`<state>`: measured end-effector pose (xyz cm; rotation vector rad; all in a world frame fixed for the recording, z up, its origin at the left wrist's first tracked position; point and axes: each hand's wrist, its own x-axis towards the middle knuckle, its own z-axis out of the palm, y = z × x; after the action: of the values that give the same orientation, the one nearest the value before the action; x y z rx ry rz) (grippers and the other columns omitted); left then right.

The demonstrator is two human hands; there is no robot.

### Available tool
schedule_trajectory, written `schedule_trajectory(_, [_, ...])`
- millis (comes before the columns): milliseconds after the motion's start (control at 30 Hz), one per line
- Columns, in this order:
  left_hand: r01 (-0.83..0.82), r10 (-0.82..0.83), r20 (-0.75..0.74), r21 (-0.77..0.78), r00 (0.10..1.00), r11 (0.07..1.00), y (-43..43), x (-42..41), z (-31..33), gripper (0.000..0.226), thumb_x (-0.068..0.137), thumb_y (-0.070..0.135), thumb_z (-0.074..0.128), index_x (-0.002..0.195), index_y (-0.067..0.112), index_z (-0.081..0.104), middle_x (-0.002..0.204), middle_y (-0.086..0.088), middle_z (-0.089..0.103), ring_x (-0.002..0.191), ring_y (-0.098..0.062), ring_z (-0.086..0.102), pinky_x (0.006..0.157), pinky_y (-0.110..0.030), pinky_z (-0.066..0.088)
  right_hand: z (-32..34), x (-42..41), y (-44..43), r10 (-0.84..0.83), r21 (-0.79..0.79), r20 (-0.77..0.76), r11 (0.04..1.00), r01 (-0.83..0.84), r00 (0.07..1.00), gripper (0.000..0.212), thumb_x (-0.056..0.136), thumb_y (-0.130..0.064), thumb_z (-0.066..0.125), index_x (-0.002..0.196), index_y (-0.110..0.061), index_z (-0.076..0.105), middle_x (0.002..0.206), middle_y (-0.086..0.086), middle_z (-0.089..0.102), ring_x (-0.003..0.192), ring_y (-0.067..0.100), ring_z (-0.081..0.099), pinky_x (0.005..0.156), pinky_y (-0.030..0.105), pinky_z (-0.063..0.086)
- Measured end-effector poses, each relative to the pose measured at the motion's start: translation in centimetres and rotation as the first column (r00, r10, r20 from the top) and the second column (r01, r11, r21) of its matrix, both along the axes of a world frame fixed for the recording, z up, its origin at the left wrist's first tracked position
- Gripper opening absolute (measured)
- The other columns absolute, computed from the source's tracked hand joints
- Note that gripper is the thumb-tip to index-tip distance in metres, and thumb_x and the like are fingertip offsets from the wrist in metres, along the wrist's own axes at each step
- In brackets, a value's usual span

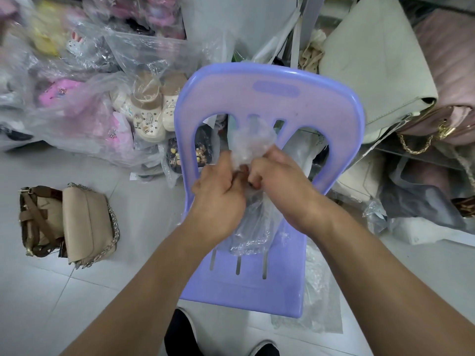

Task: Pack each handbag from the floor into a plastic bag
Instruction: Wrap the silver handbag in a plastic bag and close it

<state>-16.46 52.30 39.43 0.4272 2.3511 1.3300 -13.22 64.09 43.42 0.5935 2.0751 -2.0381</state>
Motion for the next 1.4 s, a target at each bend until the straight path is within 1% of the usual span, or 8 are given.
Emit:
schedule_trajectory(133, [-0.016, -0.072, -0.344, -0.248, 0.936, 0.969, -0.4, 0.3, -0.6, 0.017, 0.083, 0.009, 0.051, 0.095, 0.020, 0.051, 0.079, 0.011, 0.049, 0.088, -0.025, 0.047, 0.076, -0.036, 0.035, 1.6, 0.7, -0.8, 0.200, 0.097, -0.015, 0.975, -0.198, 0.980, 0.021, 0.101, -0.023, 0.060, 0.095, -0.005, 0.069, 0.069, -0.013, 0.068, 0.071, -0.003, 0.066, 0.069, 0.015, 0.053])
schedule_trajectory(300, [0.084, -0.233, -0.561, -0.279, 0.795, 0.957, -0.5, 0.3, -1.6, 0.025, 0.082, 0.020, 0.039, 0.092, 0.007, 0.058, 0.079, -0.005, 0.059, 0.079, -0.034, 0.053, 0.069, -0.039, 0.042, 0.2, -0.7, -0.9, -0.089, 0.336, 0.103, 0.941, 0.050, 0.991, 0.057, 0.106, -0.053, 0.039, 0.069, -0.015, 0.061, 0.051, -0.017, 0.055, 0.057, 0.009, 0.054, 0.065, 0.033, 0.041])
schedule_trajectory(400, [0.077, -0.062, -0.301, 0.036, 0.952, 0.996, -0.8, 0.8, -1.0, 0.020, 0.085, 0.025, 0.054, 0.102, 0.015, 0.061, 0.090, 0.010, 0.062, 0.096, -0.024, 0.058, 0.076, -0.039, 0.051, -1.1, -0.7, -0.8, -0.278, 0.197, -0.018, 0.941, 0.276, 0.960, 0.026, 0.110, -0.029, 0.040, 0.106, -0.017, 0.063, 0.083, -0.003, 0.067, 0.078, 0.017, 0.066, 0.076, 0.038, 0.053])
schedule_trajectory(567, [-0.069, 0.005, 0.249, 0.252, 0.969, 0.965, -1.7, -0.5, -0.3, 0.037, 0.070, 0.026, 0.074, 0.105, 0.016, 0.071, 0.105, 0.002, 0.076, 0.104, -0.015, 0.070, 0.102, -0.040, 0.051, -1.3, 0.5, -0.3, -0.314, -0.171, -0.102, 0.940, 0.294, 0.944, 0.034, 0.103, 0.004, 0.045, 0.091, -0.020, 0.065, 0.072, -0.009, 0.067, 0.064, 0.009, 0.063, 0.059, 0.021, 0.049])
schedule_trajectory(800, [-0.072, 0.005, 0.291, 0.220, 0.957, 0.973, -2.5, -1.6, 0.2, 0.033, 0.077, 0.020, 0.070, 0.108, 0.014, 0.064, 0.100, -0.012, 0.076, 0.090, -0.024, 0.069, 0.092, -0.049, 0.053, -0.5, 1.5, 2.6, 0.172, -0.073, -0.131, 0.981, -0.182, 0.976, 0.028, 0.096, 0.006, 0.062, 0.117, -0.009, 0.074, 0.112, 0.009, 0.078, 0.111, 0.018, 0.072, 0.095, 0.026, 0.056])
schedule_trajectory(1000, [-0.052, 0.014, 0.240, 0.153, 0.971, 0.987, -2.7, -1.2, 0.7, 0.020, 0.094, 0.002, 0.055, 0.108, 0.016, 0.059, 0.096, -0.009, 0.076, 0.068, -0.013, 0.059, 0.064, -0.023, 0.045, 0.3, 1.5, 2.7, 0.231, 0.184, -0.156, 0.962, -0.202, 0.960, 0.033, 0.083, 0.010, 0.076, 0.109, -0.011, 0.076, 0.091, -0.010, 0.078, 0.080, 0.000, 0.071, 0.074, 0.012, 0.052])
schedule_trajectory(1200, [-0.028, 0.000, 0.163, 0.165, 0.987, 0.986, -2.0, -0.8, 0.9, 0.013, 0.092, 0.007, 0.064, 0.100, 0.015, 0.058, 0.089, 0.000, 0.075, 0.053, 0.003, 0.057, 0.054, -0.009, 0.039, -1.7, 1.6, 1.3, 0.220, 0.741, -0.248, 0.671, 0.038, 0.944, 0.032, 0.076, -0.010, 0.079, 0.106, -0.021, 0.074, 0.116, -0.002, 0.062, 0.099, 0.007, 0.058, 0.085, 0.011, 0.043])
schedule_trajectory(1400, [0.082, -0.088, 0.100, 0.056, 0.991, 0.995, -2.2, -0.7, 1.8, 0.015, 0.088, 0.019, 0.071, 0.097, 0.023, 0.060, 0.086, 0.011, 0.077, 0.064, 0.000, 0.066, 0.059, -0.016, 0.044, -3.1, 3.2, -0.6, 0.115, 0.895, -0.277, 0.391, 0.213, 0.954, 0.037, 0.072, -0.005, 0.081, 0.105, -0.011, 0.067, 0.112, 0.016, 0.052, 0.058, 0.036, 0.059, 0.054, 0.032, 0.044])
